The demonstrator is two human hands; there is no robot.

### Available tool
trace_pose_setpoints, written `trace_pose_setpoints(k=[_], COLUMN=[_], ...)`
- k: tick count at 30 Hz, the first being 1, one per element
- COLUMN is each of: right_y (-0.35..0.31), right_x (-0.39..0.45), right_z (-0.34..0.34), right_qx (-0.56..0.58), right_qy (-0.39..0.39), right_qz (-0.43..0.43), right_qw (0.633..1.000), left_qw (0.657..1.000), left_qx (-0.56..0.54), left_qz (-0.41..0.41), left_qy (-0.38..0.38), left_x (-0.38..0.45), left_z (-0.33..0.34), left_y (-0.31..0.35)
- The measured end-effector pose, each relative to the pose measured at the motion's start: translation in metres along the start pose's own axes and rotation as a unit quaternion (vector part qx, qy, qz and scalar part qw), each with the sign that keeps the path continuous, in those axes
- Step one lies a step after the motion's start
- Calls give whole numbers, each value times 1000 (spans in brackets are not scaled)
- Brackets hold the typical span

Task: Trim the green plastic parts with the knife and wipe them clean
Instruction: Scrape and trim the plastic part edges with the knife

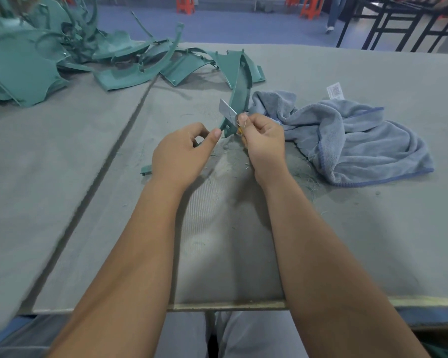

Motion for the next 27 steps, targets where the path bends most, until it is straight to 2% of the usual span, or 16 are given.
trace_pose_setpoints(k=[4,8,10,14,19,21,25,27], right_y=[4,4,-1,-4,-2,-3,-4,-4], right_x=[2,0,1,1,-4,-5,-6,-6], right_z=[5,6,5,5,14,16,17,18], right_qx=[-9,-33,-32,-34,-76,-75,-80,-79], right_qy=[-51,-75,-75,-95,-134,-143,-143,-142], right_qz=[32,43,35,48,58,58,52,44], right_qw=[998,996,996,994,986,985,985,986], left_qw=[997,990,986,983,989,987,994,991], left_qx=[15,-44,-87,-126,-97,-116,-76,-104], left_qz=[61,61,62,73,68,54,16,-22], left_qy=[-35,-117,-131,-112,-94,-95,-81,-83], left_x=[2,3,0,-3,1,0,-2,-2], left_z=[5,17,17,10,5,6,10,10], left_y=[10,9,9,13,17,17,14,11])
Point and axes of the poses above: each hand's wrist, its own x-axis towards the middle knuckle, its own z-axis out of the palm, y = z × x, the point moved 8 cm from there along x, towards the middle knuckle, and after that the axes turned 11 degrees about x, right-handed, at the moved point
